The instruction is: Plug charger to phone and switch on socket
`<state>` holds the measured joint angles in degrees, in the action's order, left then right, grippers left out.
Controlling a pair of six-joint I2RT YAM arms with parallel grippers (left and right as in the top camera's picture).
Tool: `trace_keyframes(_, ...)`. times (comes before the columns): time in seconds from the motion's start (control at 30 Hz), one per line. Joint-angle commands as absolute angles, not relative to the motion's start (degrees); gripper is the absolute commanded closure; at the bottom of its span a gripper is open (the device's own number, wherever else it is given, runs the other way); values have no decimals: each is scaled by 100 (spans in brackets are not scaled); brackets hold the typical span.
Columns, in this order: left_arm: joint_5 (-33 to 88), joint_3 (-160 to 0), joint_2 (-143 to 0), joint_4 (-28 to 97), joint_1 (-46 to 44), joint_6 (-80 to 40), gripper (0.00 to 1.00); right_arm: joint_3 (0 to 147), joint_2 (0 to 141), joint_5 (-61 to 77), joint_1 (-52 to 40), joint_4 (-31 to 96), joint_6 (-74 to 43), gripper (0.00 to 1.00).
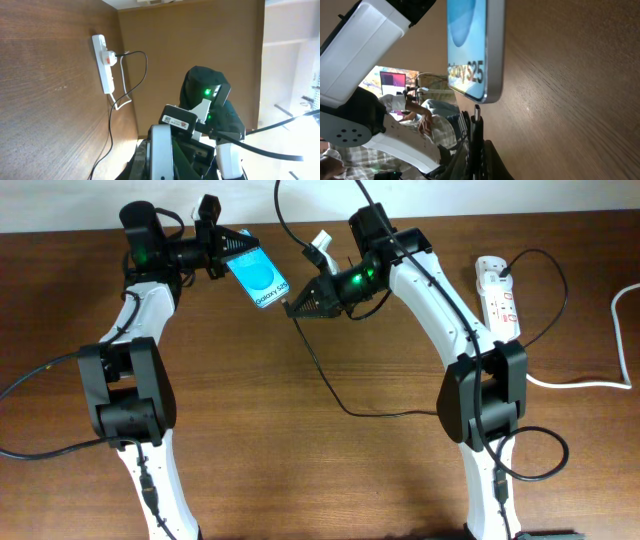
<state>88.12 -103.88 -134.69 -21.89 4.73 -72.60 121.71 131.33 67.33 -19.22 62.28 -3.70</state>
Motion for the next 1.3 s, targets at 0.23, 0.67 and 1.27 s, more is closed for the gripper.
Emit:
trace_keyframes(0.23,8696,-10462,-13478,-2220,504,-7439,100,12204,13288,7308,-1992,6064,-351,96)
trace_keyframes(0.67,8685,-10462,-13478,-2222,504,-7437,100,12206,13421,7513,-2053,5907,-355,96)
trace_keyframes(1.27,8746,-10462,-13478,-2222,504,-7415,100,12206,13421,7588,-1848,5953,-349,96)
